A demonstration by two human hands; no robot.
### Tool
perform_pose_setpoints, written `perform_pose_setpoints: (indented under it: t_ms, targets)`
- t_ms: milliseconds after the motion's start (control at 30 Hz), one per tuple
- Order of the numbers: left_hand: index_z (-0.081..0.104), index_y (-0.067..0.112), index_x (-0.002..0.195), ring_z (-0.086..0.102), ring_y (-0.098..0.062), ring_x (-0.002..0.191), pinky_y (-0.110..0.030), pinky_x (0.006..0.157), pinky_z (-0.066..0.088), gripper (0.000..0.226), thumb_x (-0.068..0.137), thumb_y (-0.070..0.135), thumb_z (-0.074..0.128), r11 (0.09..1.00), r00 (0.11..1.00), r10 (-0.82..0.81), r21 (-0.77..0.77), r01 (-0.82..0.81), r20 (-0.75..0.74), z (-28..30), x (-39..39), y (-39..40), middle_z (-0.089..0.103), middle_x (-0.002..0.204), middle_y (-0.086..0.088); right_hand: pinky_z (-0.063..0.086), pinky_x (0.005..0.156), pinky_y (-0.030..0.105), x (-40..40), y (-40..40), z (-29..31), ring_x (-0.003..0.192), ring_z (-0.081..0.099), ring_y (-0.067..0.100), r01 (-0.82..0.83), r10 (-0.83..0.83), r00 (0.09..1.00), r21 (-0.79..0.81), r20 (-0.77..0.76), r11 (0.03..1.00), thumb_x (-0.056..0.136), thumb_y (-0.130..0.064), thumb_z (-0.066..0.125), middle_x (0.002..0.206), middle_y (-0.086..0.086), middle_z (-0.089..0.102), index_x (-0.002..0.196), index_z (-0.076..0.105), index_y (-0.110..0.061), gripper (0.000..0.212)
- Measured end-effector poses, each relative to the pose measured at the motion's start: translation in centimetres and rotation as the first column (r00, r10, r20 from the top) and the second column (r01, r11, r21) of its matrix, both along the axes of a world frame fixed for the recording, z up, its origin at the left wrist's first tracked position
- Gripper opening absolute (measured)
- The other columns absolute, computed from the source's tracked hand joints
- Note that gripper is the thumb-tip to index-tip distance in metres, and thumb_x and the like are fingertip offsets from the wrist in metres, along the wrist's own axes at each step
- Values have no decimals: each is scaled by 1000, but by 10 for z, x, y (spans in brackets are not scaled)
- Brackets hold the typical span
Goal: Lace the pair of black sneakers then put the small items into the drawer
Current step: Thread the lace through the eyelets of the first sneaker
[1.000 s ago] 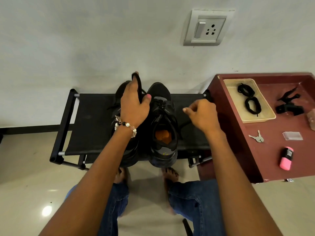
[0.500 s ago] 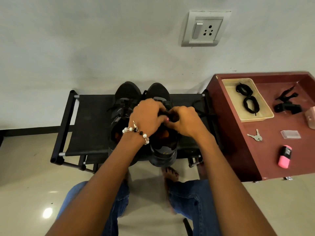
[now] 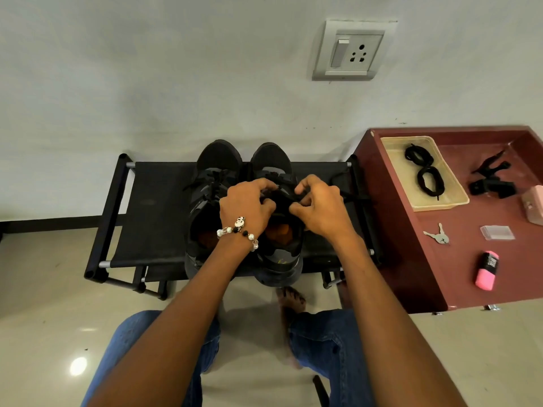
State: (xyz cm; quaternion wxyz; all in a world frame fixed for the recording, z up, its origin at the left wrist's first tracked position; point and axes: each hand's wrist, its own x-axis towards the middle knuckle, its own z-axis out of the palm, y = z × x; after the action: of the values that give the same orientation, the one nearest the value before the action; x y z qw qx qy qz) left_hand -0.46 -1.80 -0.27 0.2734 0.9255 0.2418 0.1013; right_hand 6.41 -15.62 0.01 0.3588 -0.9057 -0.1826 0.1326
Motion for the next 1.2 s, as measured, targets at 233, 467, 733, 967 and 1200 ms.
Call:
perform_pose_setpoints:
  t_ms: [233,467,733,967,1200]
  targets:
    - [63,21,119,63,-30,91,-36,68,47,29,93,31,57,949,991,-130,286,136,-37,-8,0,-9,57,117,-4,54,68,32,0,1,0,67,60,16,-34,39,997,-85,60,996,80,-23,74,66,-2,60,83,64,-13,14]
    - [65,9,70,51,-27,36,-23,35,37,29,58,14,90,816,970,-243,535,219,-27,-19,9,-9,58,61,-7,51,70,34,-4,6,2,81,59,27,-59,83,991,-220,101,974,86,-29,70,85,7,59,93,61,-5,26]
    - [64,11,67,53,-26,38,-21,44,26,14,75,18,73,885,951,-213,456,90,226,-21,6,-10,58,53,-2,58,60,42,0,2,1,61,63,26,-14,15,1000,-121,9,993,81,-23,76,61,11,61,65,61,-1,31]
    - [72,19,91,63,-23,69,-27,60,29,16,89,30,60,986,968,125,86,-146,216,-11,5,-19,69,74,-1,57,58,46,1,1,-5,59,65,28,-17,18,1000,-85,5,996,77,-23,76,62,16,65,66,61,2,32]
    - [67,26,85,57,-12,88,-29,80,47,8,86,19,62,874,966,189,-479,-83,177,-16,15,-19,62,97,3,55,60,37,3,-2,-5,61,62,22,-44,47,999,-108,26,993,80,-27,75,62,7,62,72,63,-4,27]
